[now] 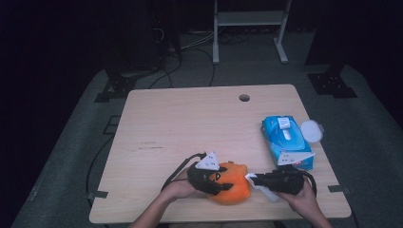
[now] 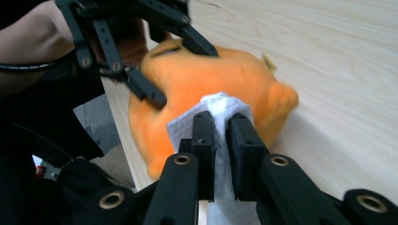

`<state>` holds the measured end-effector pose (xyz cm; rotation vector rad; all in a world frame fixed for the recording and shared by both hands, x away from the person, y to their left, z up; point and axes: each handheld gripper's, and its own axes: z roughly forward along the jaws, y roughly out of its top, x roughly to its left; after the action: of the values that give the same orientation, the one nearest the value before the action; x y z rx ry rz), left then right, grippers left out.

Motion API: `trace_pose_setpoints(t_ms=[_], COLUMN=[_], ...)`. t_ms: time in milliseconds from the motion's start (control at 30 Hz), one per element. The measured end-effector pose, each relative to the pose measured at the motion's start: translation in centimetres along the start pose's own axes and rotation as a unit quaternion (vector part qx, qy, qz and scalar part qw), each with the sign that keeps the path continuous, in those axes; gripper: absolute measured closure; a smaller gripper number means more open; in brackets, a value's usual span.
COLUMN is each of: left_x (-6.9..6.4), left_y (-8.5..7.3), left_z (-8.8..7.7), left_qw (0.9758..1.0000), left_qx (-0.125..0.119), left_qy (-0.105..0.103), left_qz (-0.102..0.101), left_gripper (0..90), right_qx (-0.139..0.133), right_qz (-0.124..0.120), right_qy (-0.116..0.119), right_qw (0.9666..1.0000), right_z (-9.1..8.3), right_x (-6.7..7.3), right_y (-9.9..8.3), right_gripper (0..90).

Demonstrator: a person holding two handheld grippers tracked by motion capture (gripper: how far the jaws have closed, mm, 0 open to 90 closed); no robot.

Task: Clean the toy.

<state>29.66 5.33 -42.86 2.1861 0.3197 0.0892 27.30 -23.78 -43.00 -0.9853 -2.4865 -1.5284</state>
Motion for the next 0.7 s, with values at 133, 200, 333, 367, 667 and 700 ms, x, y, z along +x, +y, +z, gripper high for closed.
trace_pose_setpoints(t_ms=[133, 200, 333, 367, 667, 700], left_x=[-0.3, 0.0, 0.9, 1.2, 4.9, 5.3], left_y=[0.5, 0.7, 1.0, 1.2, 2.8, 2.6], left_z=[-0.8, -1.2, -1.9, -2.1, -4.1, -4.1], left_qw=[0.9997, 0.9991, 0.9981, 0.9976, 0.9894, 0.9884], left_qx=[-0.019, -0.031, -0.036, -0.037, -0.047, -0.047], left_qy=[0.018, 0.026, 0.05, 0.058, 0.137, 0.144], left_qz=[-0.003, -0.009, -0.009, -0.01, -0.006, -0.01], left_gripper=[55.0, 57.0, 58.1, 58.1, 57.8, 57.7], right_qx=[-0.013, -0.023, -0.034, -0.036, -0.049, -0.047], right_qz=[0.002, 0.006, 0.011, 0.012, 0.018, 0.015], right_qy=[-0.002, -0.001, -0.004, -0.005, -0.069, -0.082], right_qw=[0.9999, 0.9997, 0.9993, 0.9993, 0.9963, 0.9954], right_z=[-0.4, -0.7, -1.0, -1.1, -2.4, -2.5], right_x=[0.0, -0.1, -0.4, -0.5, -1.9, -2.1], right_y=[0.0, 0.2, 0.2, 0.2, 0.5, 0.5], right_gripper=[79.4, 79.5, 80.3, 80.8, 83.1, 83.0])
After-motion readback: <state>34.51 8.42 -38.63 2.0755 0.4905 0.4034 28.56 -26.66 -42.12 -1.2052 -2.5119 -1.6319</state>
